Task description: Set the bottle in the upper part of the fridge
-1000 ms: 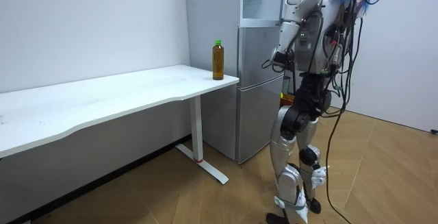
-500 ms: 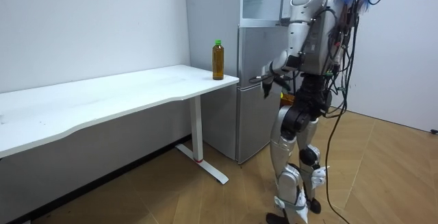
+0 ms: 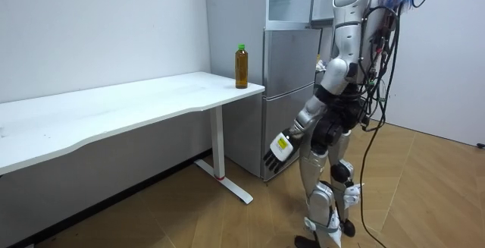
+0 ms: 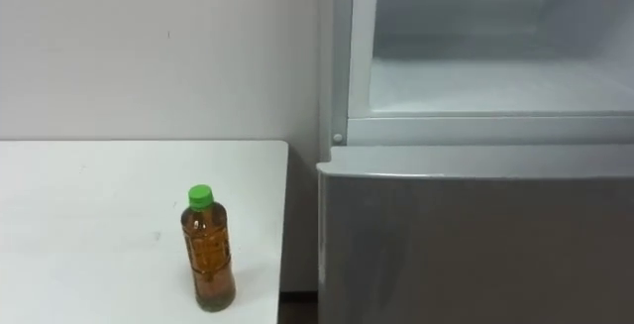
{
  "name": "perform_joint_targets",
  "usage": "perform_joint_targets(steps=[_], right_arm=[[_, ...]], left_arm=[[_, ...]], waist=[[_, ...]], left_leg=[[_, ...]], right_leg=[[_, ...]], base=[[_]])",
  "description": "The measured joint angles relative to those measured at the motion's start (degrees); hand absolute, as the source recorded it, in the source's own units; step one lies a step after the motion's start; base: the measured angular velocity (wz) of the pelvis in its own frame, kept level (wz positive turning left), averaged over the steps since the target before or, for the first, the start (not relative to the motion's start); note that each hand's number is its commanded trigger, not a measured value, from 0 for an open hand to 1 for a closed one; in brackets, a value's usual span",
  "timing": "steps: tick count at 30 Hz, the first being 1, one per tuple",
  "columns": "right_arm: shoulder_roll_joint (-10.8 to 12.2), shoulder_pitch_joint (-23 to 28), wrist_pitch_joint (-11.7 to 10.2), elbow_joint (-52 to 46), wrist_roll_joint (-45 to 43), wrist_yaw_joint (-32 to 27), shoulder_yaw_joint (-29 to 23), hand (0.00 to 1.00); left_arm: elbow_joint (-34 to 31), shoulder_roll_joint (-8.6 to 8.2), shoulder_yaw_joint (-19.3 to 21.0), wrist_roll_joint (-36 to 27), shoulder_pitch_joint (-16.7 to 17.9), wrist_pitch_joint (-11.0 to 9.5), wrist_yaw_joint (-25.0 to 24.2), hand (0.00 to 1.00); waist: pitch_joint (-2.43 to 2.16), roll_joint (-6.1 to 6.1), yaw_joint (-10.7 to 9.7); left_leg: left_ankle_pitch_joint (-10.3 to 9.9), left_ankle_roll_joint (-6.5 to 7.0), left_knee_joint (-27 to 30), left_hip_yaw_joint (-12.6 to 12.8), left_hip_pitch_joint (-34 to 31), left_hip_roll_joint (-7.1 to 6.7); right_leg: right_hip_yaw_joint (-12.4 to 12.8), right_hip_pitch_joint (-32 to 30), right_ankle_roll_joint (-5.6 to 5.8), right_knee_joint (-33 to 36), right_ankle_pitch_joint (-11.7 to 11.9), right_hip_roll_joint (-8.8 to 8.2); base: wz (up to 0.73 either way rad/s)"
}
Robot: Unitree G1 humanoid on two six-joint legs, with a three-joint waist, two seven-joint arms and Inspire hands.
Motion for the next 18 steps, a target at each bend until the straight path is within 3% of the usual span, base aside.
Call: perform_joint_targets(steps=[5,10,14,18], right_arm=[[-0.18,0.63,-1.92,-1.07,0.04,0.64,-2.81,0.0],[-0.24,2.19,-2.5,-8.4,0.03,1.6,-2.84,0.0],[-0.38,3.15,-2.55,-18.17,0.53,3.12,-2.75,0.0],[-0.39,3.71,-2.88,-28.19,4.66,4.33,-2.09,0.0]], left_arm=[[4.45,-0.29,5.15,-1.36,0.96,-2.29,2.57,0.0],[6.79,-0.32,5.2,-0.62,1.24,-2.37,3.89,0.0],[6.91,-0.6,5.48,1.04,1.81,-1.77,4.31,0.0],[6.85,-0.8,5.41,1.05,1.6,-1.33,4.51,0.0]], waist=[[0.13,0.18,1.21],[0.09,0.21,2.08],[-0.29,0.12,2.16],[-0.16,0.47,2.24]], left_leg=[[0.0,0.0,0.17,0.05,-0.13,-0.01],[-0.03,-0.02,0.43,-0.42,-0.8,0.0],[-0.02,-0.01,1.23,-0.64,-1.13,-0.01],[-0.02,-0.01,1.29,-0.79,-1.23,-0.02]], right_leg=[[-0.06,0.14,0.0,0.0,0.0,-0.02],[-1.07,-0.04,0.0,0.02,0.0,-0.16],[-1.59,-0.11,0.0,0.04,0.0,-0.23],[-1.54,-0.08,0.0,0.04,0.0,-0.22]], base=[[0.0],[0.03],[0.04],[0.01]])
